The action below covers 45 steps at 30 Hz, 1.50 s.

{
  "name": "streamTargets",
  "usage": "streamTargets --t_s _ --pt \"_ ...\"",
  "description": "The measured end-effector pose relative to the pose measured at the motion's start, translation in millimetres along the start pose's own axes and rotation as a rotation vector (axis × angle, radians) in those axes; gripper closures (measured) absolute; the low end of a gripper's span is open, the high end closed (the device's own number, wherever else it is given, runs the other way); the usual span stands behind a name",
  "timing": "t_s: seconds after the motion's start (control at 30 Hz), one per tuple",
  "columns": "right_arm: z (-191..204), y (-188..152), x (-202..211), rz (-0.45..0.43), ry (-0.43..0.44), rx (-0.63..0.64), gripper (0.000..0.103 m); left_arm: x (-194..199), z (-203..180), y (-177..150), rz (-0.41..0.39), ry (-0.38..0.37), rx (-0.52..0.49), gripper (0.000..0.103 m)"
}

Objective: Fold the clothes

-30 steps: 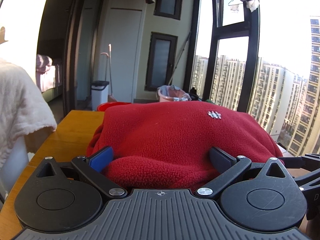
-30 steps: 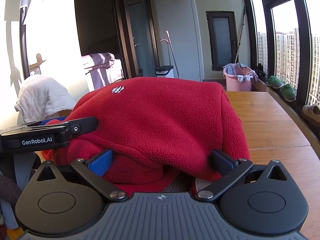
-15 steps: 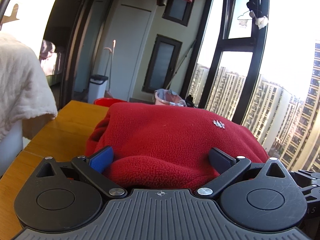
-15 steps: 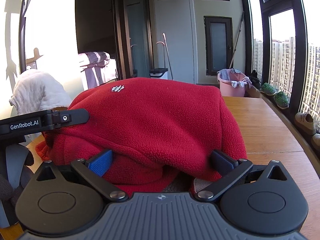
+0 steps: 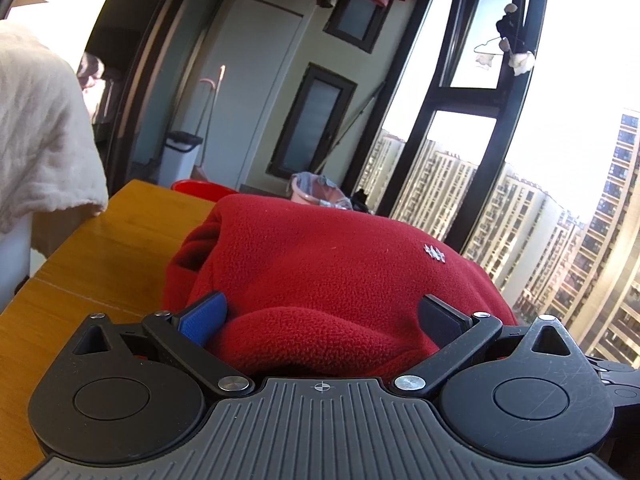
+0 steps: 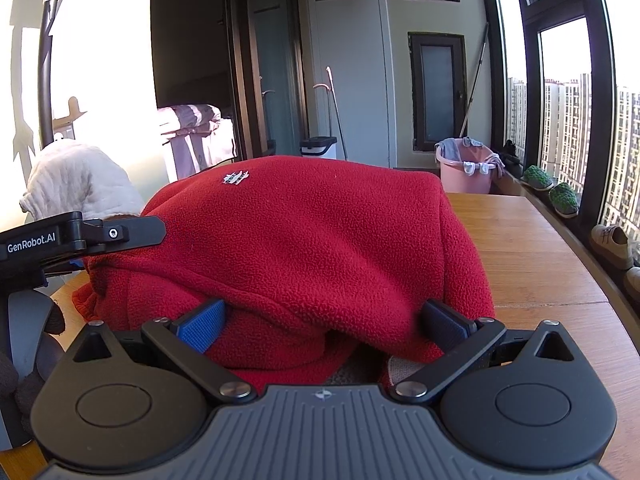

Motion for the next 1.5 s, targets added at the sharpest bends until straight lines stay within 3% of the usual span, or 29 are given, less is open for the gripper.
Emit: streamTargets --t_s 0.47,0.83,1.17,1.37,1.5 --pt "-7 -3 2 -0.013 0.021 -0.026 0.0 -3 -15 -6 0.017 0.089 -0.079 0.0" --pt "-7 -5 7 -0.005 0.032 -0.03 0.0 3 -12 -7 0.017 0.063 -0.035 0.0" --pt "-11 -37 69 0.027 0.064 -0.016 0.0 64 -52 -44 0.01 0.057 0.022 0.0" --pt "-11 -68 120 0.087 0.12 -0.122 0.0 112 -67 -66 0.035 0.033 0.014 0.0" --pt "-8 -85 145 0.107 0.206 -0.193 0.0 136 -66 -72 0.045 -0.002 0.017 0.0"
Point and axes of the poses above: each gripper's, at about its wrist camera, not at the fingertips, and x roughly against the way its jaws point, z to its left, y to its top, the point moved 2 cm from there along -x, roughly the way its jaws point, and after that the axes turned 4 degrees about -y, right-handed, at the moved point
